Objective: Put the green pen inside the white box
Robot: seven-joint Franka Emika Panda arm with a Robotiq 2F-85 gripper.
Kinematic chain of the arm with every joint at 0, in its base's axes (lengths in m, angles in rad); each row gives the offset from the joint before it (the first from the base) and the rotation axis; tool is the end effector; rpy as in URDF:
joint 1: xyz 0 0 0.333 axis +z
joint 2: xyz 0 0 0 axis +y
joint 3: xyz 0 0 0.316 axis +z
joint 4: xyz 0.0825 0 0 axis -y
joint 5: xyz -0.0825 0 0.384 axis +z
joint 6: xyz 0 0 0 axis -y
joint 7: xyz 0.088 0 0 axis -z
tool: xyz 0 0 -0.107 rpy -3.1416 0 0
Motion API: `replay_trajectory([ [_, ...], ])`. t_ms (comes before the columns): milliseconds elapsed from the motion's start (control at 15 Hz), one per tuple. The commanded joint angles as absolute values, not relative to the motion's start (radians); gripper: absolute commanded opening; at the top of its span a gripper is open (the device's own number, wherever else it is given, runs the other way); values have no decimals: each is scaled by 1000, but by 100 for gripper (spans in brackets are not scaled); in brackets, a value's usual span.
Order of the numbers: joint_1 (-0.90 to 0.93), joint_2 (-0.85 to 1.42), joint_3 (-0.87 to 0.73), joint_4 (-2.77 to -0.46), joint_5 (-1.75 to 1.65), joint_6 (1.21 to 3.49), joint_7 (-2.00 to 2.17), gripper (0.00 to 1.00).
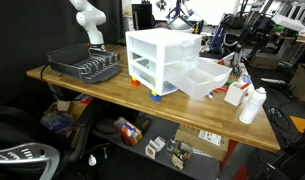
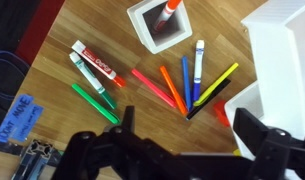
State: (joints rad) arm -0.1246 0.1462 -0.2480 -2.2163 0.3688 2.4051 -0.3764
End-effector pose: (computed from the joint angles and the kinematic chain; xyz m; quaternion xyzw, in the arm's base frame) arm 0.5125 -0.1968 0.3178 -0.9853 0.1293 -0.0634 0.0919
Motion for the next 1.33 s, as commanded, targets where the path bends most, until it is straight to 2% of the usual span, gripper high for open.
replay_trajectory([
  [0, -189, 290, -207, -2115, 428, 2447, -241, 100],
  [267, -213, 388, -206, -2054, 404, 2447, -8, 100],
  [800, -224, 388, -192, -2057, 384, 2459, -4, 100],
  [1267, -210, 557, -215, -1881, 423, 2411, 431, 100],
])
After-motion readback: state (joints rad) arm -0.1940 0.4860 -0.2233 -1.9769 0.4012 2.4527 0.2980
